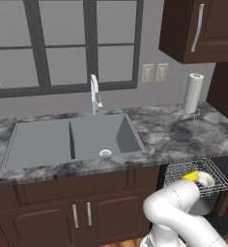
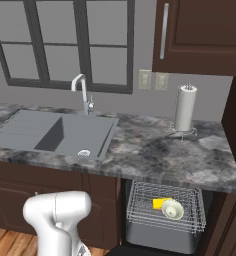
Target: Pick up the cup and bowl from the counter, place them in the dishwasher, and close the dishwasher door.
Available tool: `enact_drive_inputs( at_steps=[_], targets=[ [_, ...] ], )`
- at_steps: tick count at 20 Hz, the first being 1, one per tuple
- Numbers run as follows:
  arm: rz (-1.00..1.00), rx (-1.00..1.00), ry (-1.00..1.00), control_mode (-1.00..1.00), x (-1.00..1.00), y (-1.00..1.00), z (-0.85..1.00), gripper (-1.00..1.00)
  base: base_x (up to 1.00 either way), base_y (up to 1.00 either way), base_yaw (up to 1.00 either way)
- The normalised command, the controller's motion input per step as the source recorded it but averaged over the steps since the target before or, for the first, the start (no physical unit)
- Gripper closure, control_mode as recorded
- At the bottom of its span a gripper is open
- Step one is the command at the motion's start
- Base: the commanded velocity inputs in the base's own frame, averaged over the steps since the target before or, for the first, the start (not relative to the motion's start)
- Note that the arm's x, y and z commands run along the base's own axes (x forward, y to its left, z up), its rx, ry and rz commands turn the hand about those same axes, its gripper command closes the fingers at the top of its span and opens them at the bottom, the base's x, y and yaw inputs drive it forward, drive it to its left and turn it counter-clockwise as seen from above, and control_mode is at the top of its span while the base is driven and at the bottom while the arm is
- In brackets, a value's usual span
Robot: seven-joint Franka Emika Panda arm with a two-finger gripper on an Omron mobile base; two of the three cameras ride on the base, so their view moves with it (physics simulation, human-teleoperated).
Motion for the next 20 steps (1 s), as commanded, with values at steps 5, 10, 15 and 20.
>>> enact_drive_inputs(
  at_steps=[5,10,15,20],
  targets=[
    [0.0,0.08,-0.07,-1.0,0.36,0.0,-0.19,-1.0,0.0,0.0,0.0],
    [0.0,0.09,-0.06,-1.0,0.36,0.0,-0.24,-1.0,0.0,0.0,0.0],
    [0.05,0.13,-0.1,-1.0,0.44,0.0,-0.06,-1.0,0.0,0.0,0.0],
    [0.08,0.16,-0.1,-1.0,0.7,0.0,0.1,-1.0,0.0,0.0,0.0]
  ],
)
